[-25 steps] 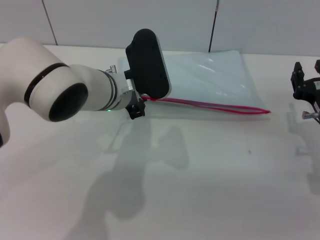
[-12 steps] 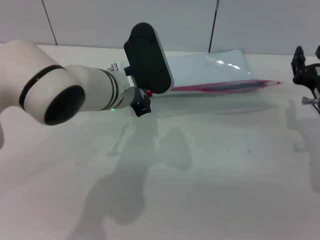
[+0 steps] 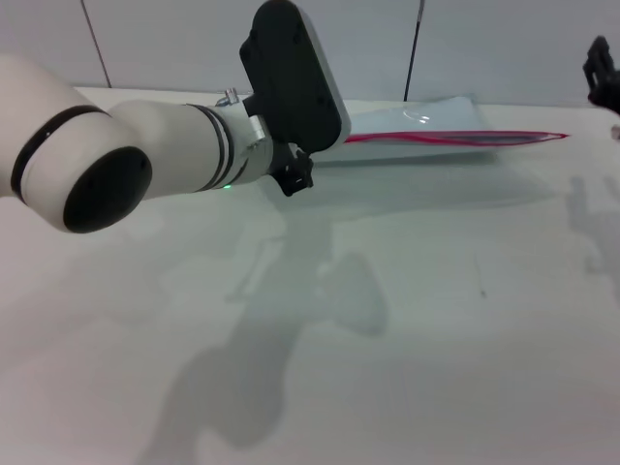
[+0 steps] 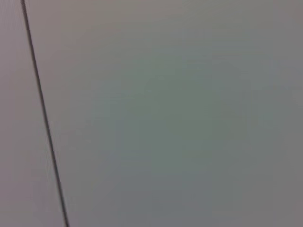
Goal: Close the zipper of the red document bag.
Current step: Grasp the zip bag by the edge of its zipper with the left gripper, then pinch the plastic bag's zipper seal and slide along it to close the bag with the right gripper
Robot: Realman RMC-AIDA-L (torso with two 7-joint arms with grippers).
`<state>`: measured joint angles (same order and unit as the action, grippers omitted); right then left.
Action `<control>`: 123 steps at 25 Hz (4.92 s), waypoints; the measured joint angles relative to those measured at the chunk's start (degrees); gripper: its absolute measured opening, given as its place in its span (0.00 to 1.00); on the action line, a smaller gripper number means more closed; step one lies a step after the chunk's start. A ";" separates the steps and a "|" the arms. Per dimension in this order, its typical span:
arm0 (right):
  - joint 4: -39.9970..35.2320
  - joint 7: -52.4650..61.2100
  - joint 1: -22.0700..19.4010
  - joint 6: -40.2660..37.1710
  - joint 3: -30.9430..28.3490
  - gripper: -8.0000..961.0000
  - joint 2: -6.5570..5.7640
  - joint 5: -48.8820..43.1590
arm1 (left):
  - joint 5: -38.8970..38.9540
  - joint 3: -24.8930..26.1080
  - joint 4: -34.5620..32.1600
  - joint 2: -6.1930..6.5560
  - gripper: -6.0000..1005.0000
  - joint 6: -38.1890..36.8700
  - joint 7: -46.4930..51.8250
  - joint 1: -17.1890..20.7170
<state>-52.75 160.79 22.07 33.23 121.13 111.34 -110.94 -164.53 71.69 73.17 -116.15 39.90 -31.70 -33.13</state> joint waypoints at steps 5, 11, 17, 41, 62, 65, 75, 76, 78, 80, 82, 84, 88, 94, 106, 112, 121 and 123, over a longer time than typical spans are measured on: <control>-7.91 -0.03 -1.05 -16.36 -7.37 0.48 -2.37 -5.48 | -0.05 1.02 3.45 -0.01 0.06 -0.29 -0.21 2.06; -17.83 -2.52 -2.11 -36.61 -17.88 0.48 -1.71 -18.88 | -0.09 2.08 6.44 0.10 0.06 -0.19 -0.82 3.05; -23.11 -10.84 -2.18 -46.48 -22.48 0.48 0.27 -20.18 | -0.09 2.62 6.91 0.10 0.06 -0.14 -1.64 3.24; -27.83 -48.95 2.45 -79.23 -37.28 0.39 4.41 2.90 | 0.00 2.72 9.35 -0.13 0.07 -2.75 -4.67 3.21; -24.09 -66.64 3.89 -80.54 -35.06 0.39 4.59 13.27 | 0.09 2.05 10.30 -0.13 0.07 -5.19 -6.18 3.35; -22.54 -68.42 4.51 -81.07 -34.77 0.39 4.59 14.51 | 0.09 2.04 10.57 -0.13 0.07 -5.22 -6.18 3.30; -19.97 -76.07 4.77 -81.89 -34.70 0.39 4.59 19.90 | 0.09 1.72 11.12 -0.13 0.07 -5.28 -6.18 3.25; -19.65 -77.06 4.77 -81.90 -34.66 0.39 4.59 20.49 | 0.09 1.61 11.12 -0.13 0.07 -5.28 -6.18 3.25; -18.81 -79.14 4.73 -81.91 -34.48 0.39 4.59 22.41 | 0.09 1.43 11.12 -0.13 0.07 -5.28 -6.18 3.25; -18.03 -80.31 4.74 -81.92 -34.41 0.39 4.59 23.74 | 0.09 1.36 11.12 -0.13 0.07 -5.28 -6.18 3.25; -17.39 -81.06 4.85 -81.93 -34.54 0.39 4.59 24.46 | 0.09 1.34 11.11 -0.13 0.07 -5.28 -6.18 3.25; -17.06 -81.44 4.89 -81.91 -34.74 0.39 4.59 24.53 | 0.09 1.31 11.09 -0.13 0.07 -5.28 -6.18 3.25; -16.06 -82.41 5.09 -81.62 -34.81 0.39 4.59 24.56 | 0.09 1.23 11.09 -0.13 0.07 -5.28 -6.18 3.25; -14.99 -83.31 5.29 -81.22 -35.00 0.39 4.59 24.59 | 0.16 1.15 11.23 -0.21 0.08 -5.27 -6.05 3.33; -14.21 -83.99 5.46 -79.67 -35.18 0.39 4.59 24.61 | 0.30 1.16 12.02 -0.22 0.08 -5.23 -5.83 3.32; -12.82 -85.78 6.07 -78.86 -35.16 0.39 4.59 24.63 | 0.50 0.54 12.79 -0.22 0.08 -5.07 -5.79 3.45; -12.44 -87.86 6.08 -76.12 -34.29 0.39 4.59 24.63 | 0.52 0.37 12.87 -0.22 0.08 -4.92 -5.78 3.49; -12.19 -88.71 6.08 -76.12 -34.25 0.39 4.59 24.61 | 0.48 0.37 12.87 -0.22 0.08 -4.84 -5.78 3.48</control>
<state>-64.95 72.07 28.15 -42.89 86.88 115.93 -86.33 -164.05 72.06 86.05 -116.37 35.06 -37.48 -29.65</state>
